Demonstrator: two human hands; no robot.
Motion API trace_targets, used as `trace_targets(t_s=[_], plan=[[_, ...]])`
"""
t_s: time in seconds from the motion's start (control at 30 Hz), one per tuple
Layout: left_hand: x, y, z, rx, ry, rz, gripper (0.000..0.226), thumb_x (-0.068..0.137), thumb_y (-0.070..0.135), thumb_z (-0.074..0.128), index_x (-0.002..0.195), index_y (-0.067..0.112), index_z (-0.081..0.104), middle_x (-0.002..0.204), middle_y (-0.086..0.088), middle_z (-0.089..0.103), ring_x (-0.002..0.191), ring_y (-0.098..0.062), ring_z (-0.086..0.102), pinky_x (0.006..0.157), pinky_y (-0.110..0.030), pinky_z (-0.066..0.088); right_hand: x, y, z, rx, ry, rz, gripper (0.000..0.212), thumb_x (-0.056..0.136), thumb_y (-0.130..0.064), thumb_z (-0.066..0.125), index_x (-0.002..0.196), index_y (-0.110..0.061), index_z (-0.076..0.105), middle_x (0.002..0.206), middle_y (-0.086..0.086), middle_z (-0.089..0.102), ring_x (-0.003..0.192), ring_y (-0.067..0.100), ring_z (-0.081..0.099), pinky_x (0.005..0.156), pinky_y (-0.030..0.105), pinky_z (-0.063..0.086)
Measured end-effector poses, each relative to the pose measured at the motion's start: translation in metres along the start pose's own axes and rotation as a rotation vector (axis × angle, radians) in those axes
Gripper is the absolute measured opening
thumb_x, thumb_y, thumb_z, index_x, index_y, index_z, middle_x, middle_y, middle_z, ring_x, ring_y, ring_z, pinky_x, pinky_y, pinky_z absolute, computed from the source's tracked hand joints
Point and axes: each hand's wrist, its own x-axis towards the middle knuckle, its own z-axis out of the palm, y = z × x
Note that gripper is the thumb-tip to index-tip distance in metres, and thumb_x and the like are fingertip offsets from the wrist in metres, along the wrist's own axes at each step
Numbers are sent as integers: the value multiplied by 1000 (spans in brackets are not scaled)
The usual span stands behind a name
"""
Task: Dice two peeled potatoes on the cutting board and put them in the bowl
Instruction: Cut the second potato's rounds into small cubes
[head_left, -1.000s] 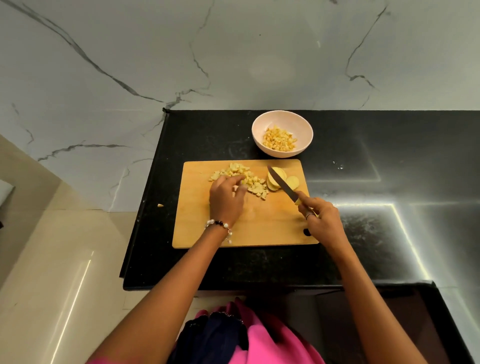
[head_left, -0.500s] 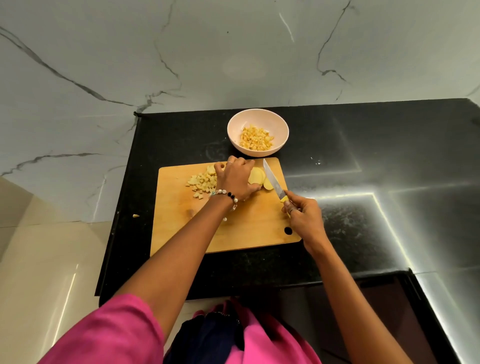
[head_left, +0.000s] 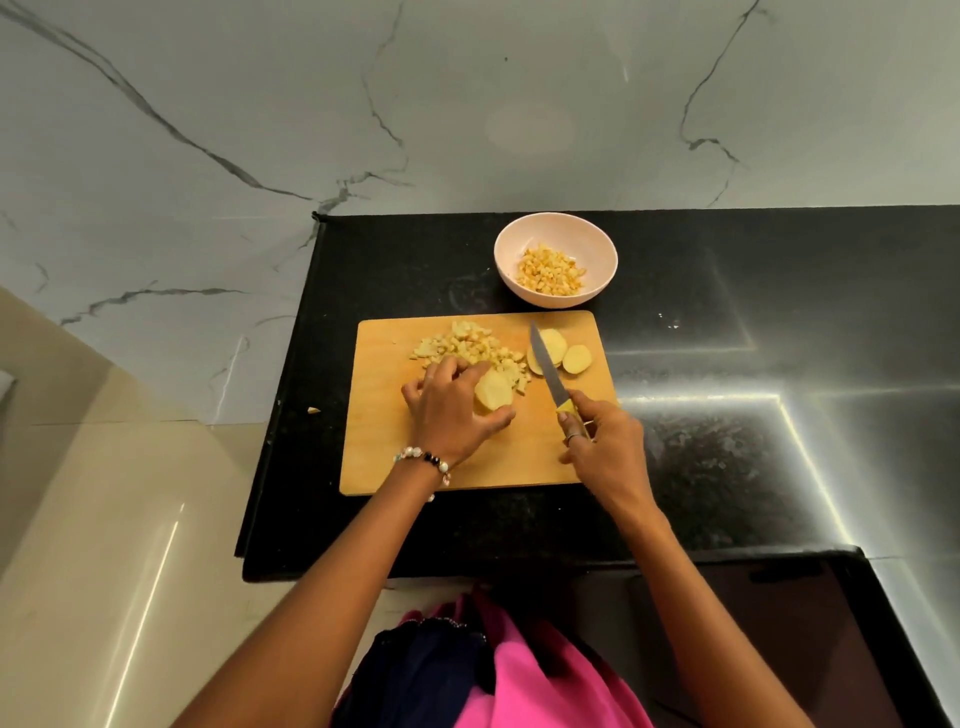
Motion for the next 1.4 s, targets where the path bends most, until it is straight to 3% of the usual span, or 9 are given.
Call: trace_targets(t_s=[0.13, 0.37, 0.5, 0.73, 0.9, 1.07, 1.2, 1.3, 1.4], plan=[[-24, -20, 2, 30, -26, -25, 68, 72, 59, 65, 133, 35, 49, 124, 11, 46, 119, -12, 36, 91, -36, 23, -35, -19, 17, -219, -46, -202, 36, 92, -14, 58, 127, -6, 58, 95, 14, 61, 81, 31, 60, 67, 28, 41], [-32, -31, 2, 13, -98, -21, 74, 74, 60, 64, 140, 38, 39, 137, 13, 41, 129, -12, 29, 94, -35, 20, -75, -32, 43, -356, -96, -154, 35, 93, -11, 55, 126, 1, 56, 96, 19, 57, 71, 40, 58, 58, 42, 46], [-35, -37, 0, -57, -81, -10, 73, 77, 55, 66, 141, 42, 35, 140, 16, 43, 130, -9, 29, 91, -30, 15, -82, -40, 50, -407, -97, -118, 34, 82, -2, 66, 116, 4, 62, 84, 18, 57, 55, 37, 56, 43, 35, 39], [-35, -36, 2, -137, -58, -56, 82, 76, 52, 67, 144, 47, 21, 128, 28, 52, 127, -6, 33, 88, -29, 13, -84, -49, 54, -491, -157, -114, 44, 84, 2, 58, 127, 10, 52, 97, 22, 57, 63, 40, 57, 51, 32, 32], [-34, -35, 1, -178, -41, -78, 84, 74, 51, 70, 143, 49, 22, 124, 29, 55, 126, -5, 33, 86, -26, 11, -78, -51, 66, -664, -140, -186, 59, 48, 8, 78, 105, 14, 64, 72, 17, 61, 38, 24, 51, 33, 25, 36], [-35, -35, 4, -189, -28, -80, 89, 74, 51, 70, 145, 47, 17, 122, 29, 57, 126, -6, 33, 88, -28, 12, -78, -53, 59, -679, -234, -154, 57, 86, 4, 43, 141, 11, 29, 113, 25, 54, 81, 39, 60, 63, 35, 40], [-35, -36, 4, -196, -26, -72, 87, 74, 52, 69, 142, 51, 15, 123, 28, 56, 126, -7, 34, 89, -28, 13, -92, -43, 58, -688, -217, -155, 56, 74, 9, 55, 129, 15, 45, 93, 27, 61, 59, 39, 58, 49, 33, 35], [-36, -37, 4, -194, -24, -63, 87, 74, 53, 68, 144, 48, 16, 124, 28, 56, 124, -6, 35, 86, -27, 12, -90, -42, 53, -633, -235, -138, 55, 92, -1, 38, 145, 4, 25, 121, 22, 52, 93, 39, 57, 69, 38, 40], [-35, -39, 5, -199, -20, -57, 87, 75, 53, 68, 145, 47, 16, 124, 28, 56, 124, -6, 35, 85, -26, 11, -86, -45, 51, -578, -182, -128, 53, 95, -4, 36, 146, 1, 25, 121, 21, 52, 95, 39, 56, 74, 41, 42]])
